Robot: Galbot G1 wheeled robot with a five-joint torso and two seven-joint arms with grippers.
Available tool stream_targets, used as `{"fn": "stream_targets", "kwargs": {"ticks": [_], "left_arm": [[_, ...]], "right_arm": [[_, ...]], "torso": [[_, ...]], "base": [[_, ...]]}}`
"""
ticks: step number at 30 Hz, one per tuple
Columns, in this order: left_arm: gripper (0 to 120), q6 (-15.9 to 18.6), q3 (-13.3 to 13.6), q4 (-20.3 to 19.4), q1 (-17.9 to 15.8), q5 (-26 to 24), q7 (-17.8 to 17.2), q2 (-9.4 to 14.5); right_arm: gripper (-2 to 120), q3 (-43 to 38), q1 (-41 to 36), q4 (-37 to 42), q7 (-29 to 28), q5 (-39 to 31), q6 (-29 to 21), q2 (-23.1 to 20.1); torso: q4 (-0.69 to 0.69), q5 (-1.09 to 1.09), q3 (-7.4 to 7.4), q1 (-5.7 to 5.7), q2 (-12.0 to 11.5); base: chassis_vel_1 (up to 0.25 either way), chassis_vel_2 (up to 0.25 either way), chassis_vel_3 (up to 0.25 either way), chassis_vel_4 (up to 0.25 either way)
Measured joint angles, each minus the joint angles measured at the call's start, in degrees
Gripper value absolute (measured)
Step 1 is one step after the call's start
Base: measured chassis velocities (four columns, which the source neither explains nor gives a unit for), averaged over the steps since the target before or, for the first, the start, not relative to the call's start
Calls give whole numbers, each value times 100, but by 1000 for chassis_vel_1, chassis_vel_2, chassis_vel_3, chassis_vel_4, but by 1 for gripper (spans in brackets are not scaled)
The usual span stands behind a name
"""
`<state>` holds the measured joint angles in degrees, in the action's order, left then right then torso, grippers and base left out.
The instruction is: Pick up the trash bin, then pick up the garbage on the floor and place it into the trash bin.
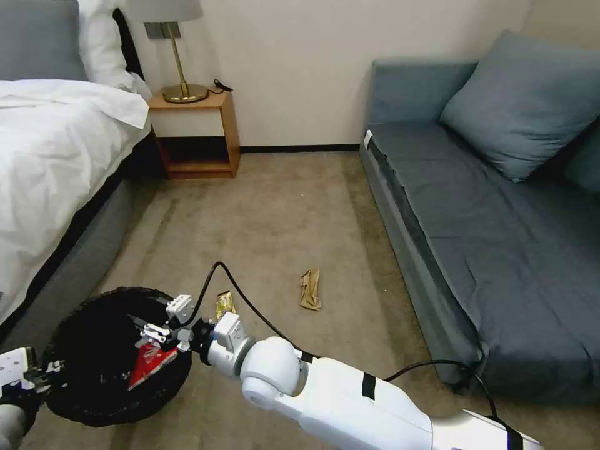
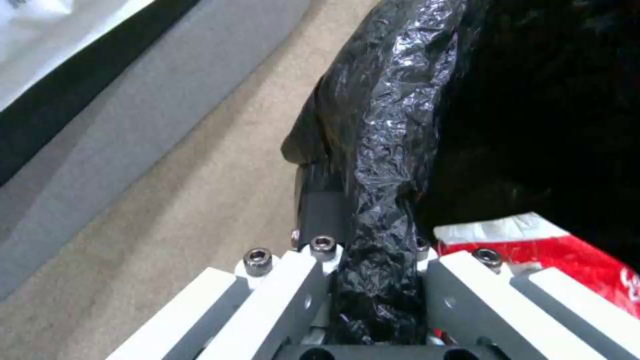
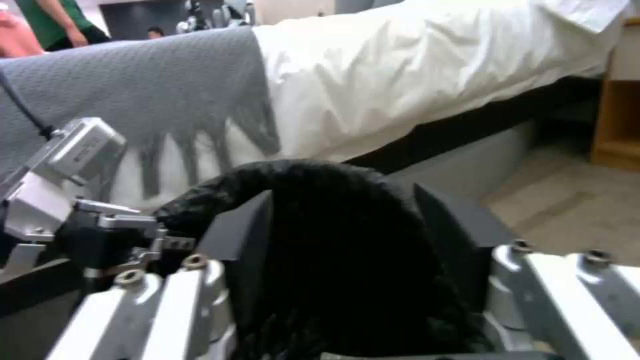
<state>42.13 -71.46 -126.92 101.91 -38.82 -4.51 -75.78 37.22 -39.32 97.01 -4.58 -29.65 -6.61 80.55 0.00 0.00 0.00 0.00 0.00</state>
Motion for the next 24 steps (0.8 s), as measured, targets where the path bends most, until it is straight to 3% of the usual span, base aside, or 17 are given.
{"fn": "stream_targets", "kwargs": {"ticks": [7,10,16,18,24], "left_arm": [[3,0,9,41,-48,-5,2,4],[3,0,26,50,-88,-4,2,9],[3,0,51,50,-115,1,3,-8],[3,0,38,51,-120,0,2,-24],[3,0,-29,122,-103,-22,2,-47]], "right_arm": [[87,-648,-518,319,179,779,233,-651],[98,-1307,-1072,503,307,1122,471,-987],[100,-2408,-2094,913,504,1297,809,-1352],[100,-3073,-2775,1171,615,1553,1062,-1497],[100,-3934,-3849,1136,700,2096,1582,-1409]], "torso": [[0,2,0,0,0],[-1,2,0,0,0],[-1,2,0,0,1],[-1,2,0,0,0],[-2,2,-1,0,0]], "base": [[0,0,0,0],[0,0,0,0],[0,0,0,0],[0,0,0,0],[0,0,0,0]]}}
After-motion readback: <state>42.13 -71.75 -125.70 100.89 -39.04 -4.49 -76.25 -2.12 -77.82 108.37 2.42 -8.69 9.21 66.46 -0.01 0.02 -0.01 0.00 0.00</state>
